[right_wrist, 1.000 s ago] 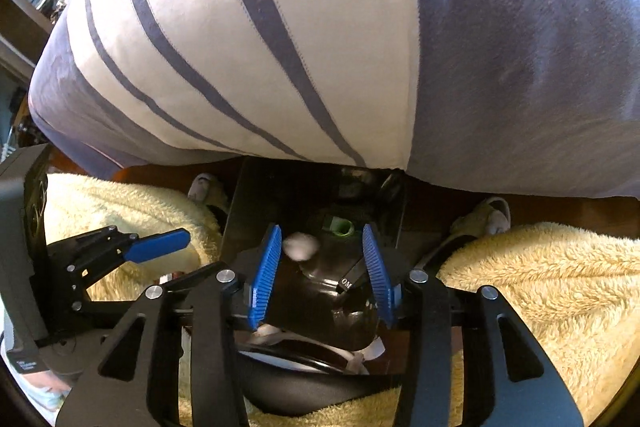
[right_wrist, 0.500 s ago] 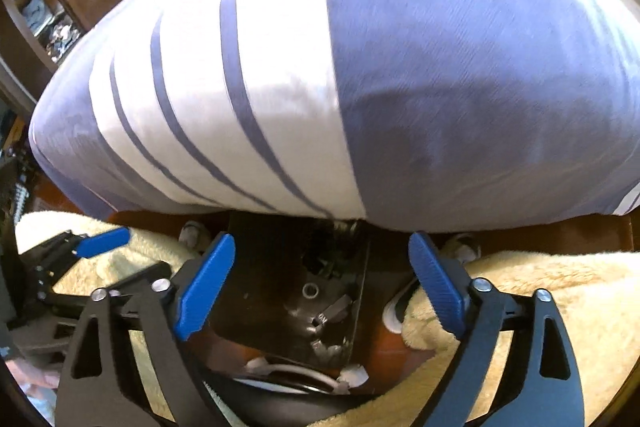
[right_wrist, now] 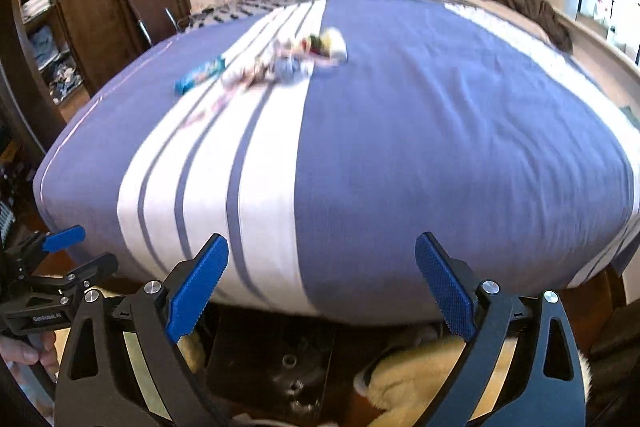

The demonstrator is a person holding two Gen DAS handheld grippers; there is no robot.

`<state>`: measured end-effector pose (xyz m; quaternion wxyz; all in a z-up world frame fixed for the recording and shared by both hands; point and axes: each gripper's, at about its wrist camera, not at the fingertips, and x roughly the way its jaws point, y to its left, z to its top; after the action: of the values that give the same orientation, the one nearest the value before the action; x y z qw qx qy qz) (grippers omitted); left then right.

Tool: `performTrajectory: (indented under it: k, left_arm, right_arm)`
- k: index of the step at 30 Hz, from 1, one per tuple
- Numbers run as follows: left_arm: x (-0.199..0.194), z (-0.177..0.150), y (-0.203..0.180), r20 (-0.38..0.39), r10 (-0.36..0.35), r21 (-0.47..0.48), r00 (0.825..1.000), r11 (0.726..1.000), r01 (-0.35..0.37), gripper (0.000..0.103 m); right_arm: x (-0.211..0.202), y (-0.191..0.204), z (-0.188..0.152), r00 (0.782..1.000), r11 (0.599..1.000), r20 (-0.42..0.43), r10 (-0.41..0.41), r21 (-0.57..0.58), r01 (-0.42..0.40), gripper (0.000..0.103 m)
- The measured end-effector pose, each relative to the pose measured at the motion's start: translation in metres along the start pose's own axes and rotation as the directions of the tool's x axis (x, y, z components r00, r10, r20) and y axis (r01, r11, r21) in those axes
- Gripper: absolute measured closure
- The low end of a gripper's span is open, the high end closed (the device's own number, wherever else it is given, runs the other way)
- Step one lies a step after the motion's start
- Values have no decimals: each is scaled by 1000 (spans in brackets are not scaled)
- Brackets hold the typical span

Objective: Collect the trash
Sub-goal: 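Raise both open tools back over the bed, then pinch the pink ribbon with the left tool while the right tool grasps the grey cloth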

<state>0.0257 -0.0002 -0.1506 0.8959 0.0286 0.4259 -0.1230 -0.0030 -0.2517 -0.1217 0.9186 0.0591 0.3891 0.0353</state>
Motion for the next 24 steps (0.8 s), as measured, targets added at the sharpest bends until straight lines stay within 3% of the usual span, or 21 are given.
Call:
performTrajectory:
  k: [8,18,24]
  left_arm:
    - [10,46,7,41,25,-2,999,1000,-25,14]
    - [55,90,-5,23,-22,12,999,1000,22,15]
    - [92,115,-24,-3,-40,59,999,997,40,37]
  right_arm:
    - [18,-5,36,1000,1000,20,-20,-6,20,8]
    - [56,-13,61,999,999,-2,-36,8,36,8]
    - [71,-18,76,999,999,-2,-41,12,41,8]
